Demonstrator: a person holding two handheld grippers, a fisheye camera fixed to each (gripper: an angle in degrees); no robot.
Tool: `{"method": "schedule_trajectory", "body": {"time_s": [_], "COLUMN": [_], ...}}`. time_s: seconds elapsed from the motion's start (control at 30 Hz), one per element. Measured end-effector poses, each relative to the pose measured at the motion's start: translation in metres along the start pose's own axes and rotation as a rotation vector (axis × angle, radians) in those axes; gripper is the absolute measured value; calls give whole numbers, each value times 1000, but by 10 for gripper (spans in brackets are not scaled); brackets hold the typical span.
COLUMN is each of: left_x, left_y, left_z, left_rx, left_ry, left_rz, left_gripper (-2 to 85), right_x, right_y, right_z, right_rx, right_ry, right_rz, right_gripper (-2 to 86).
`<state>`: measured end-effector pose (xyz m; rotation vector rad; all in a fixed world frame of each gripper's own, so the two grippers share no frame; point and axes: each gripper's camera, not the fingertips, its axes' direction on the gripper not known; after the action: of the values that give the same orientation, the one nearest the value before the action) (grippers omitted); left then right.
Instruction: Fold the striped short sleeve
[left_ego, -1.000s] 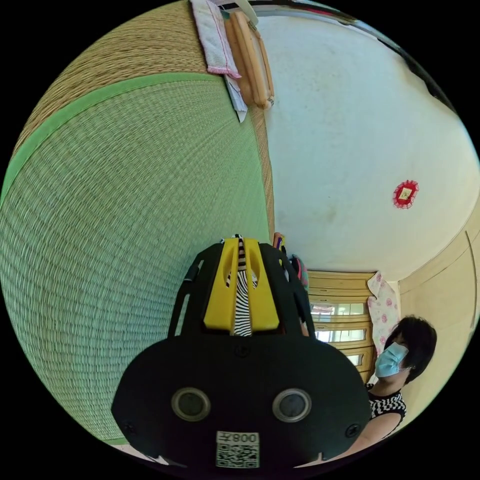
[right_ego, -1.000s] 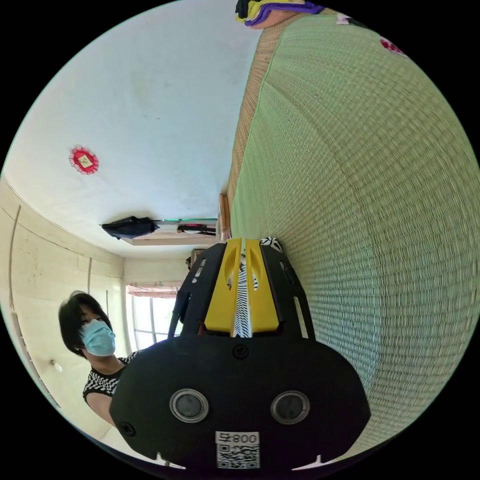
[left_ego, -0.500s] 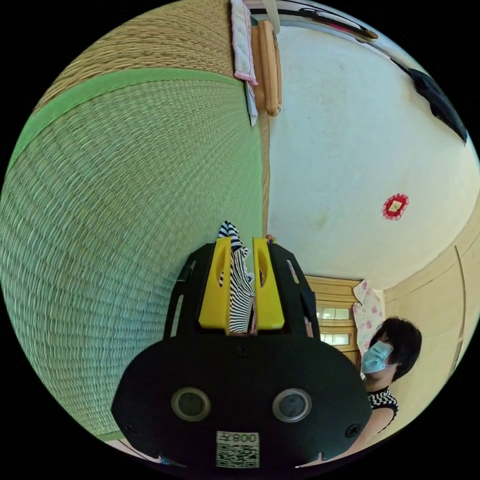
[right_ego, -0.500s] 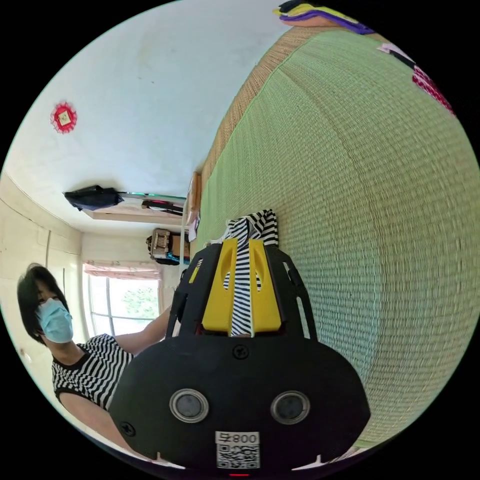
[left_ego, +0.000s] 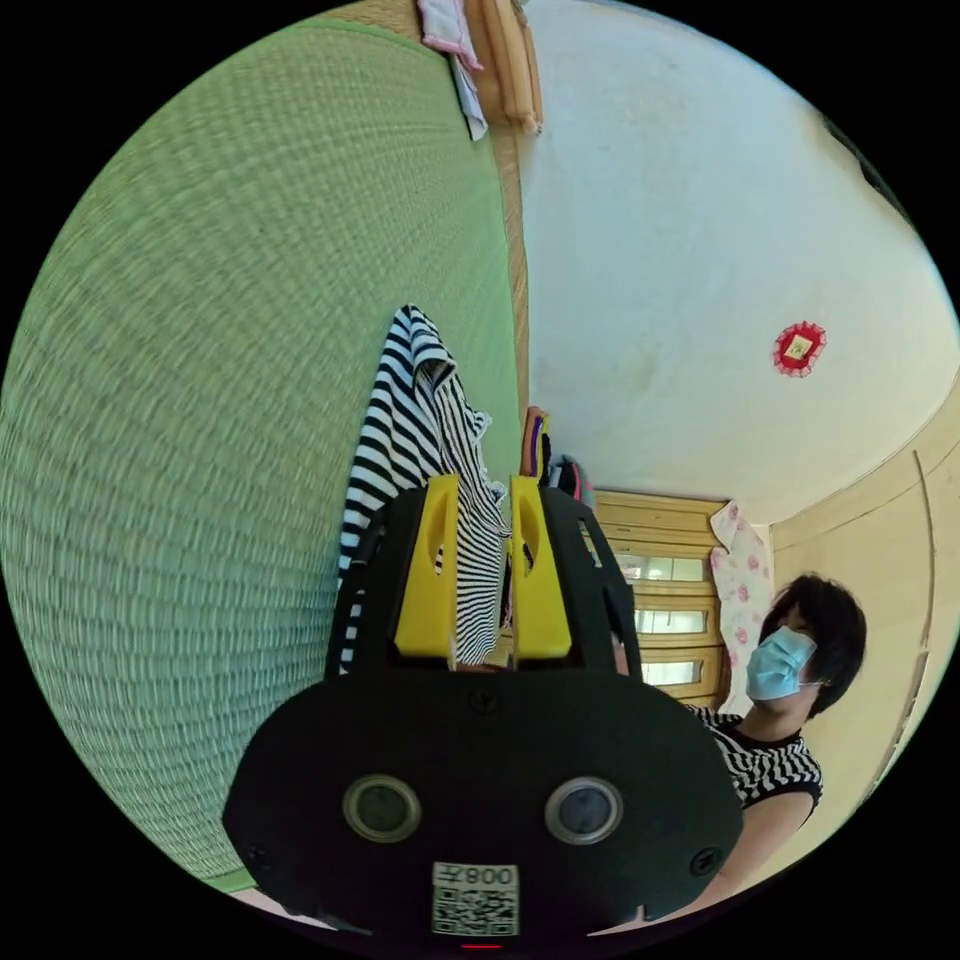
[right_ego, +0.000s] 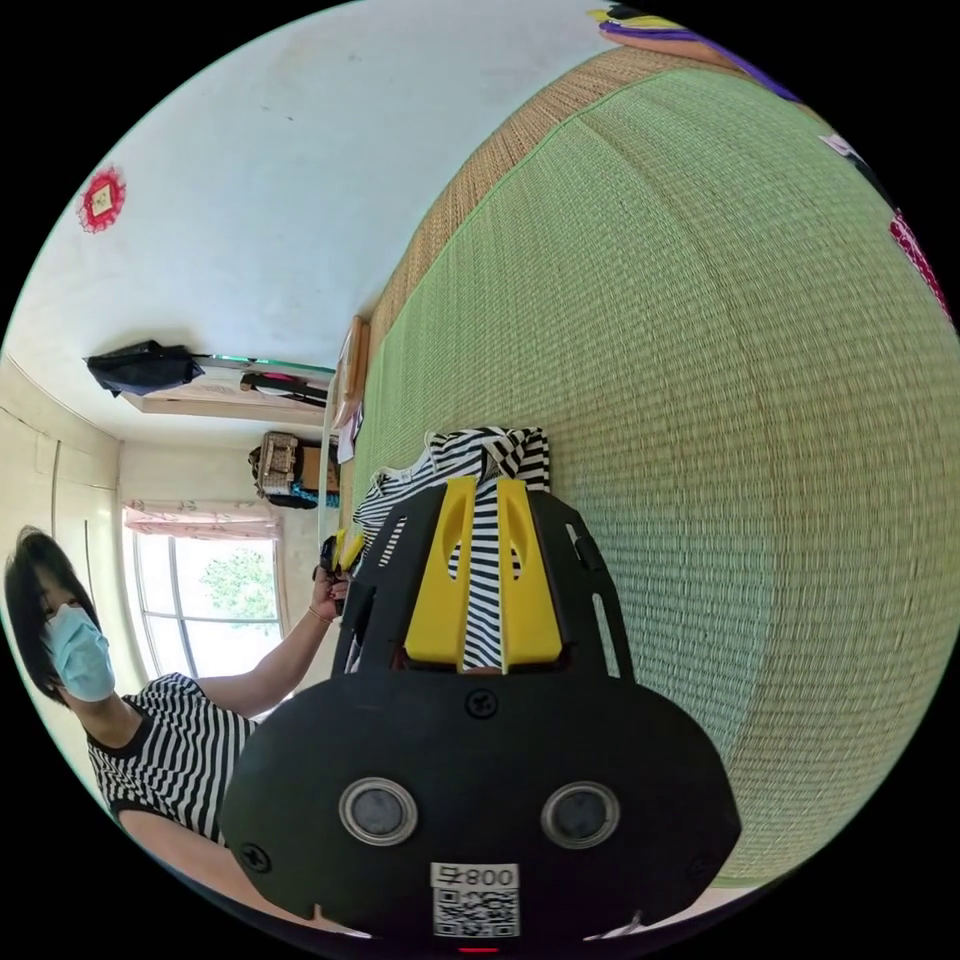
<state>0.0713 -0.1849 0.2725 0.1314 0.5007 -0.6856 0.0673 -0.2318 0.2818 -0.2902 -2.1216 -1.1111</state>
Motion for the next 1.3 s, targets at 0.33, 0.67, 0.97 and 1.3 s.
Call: {"method": "schedule_trajectory", "body": {"time_s": [0.33, 0.67, 0.97, 1.3], "left_x": [41, 111, 195, 237], "left_y": [-17, -26, 16, 35], "left_z": [30, 56, 137, 183], "left_rx": [-24, -53, -289, -349], "left_ry": [-94, -172, -691, -949], "left_rz": [21, 180, 551, 681], "left_gripper": [6, 23, 73, 22], "right_x": [-29, -93, -230, -310], "right_y": [-4, 7, 47, 101], "right_z": [23, 44, 139, 270], "right_rx": [-9, -12, -160, -344], "right_ry": [-22, 33, 561, 938], "right_rz": [4, -86, -483, -883], "right_gripper": [2, 15, 48, 55]}}
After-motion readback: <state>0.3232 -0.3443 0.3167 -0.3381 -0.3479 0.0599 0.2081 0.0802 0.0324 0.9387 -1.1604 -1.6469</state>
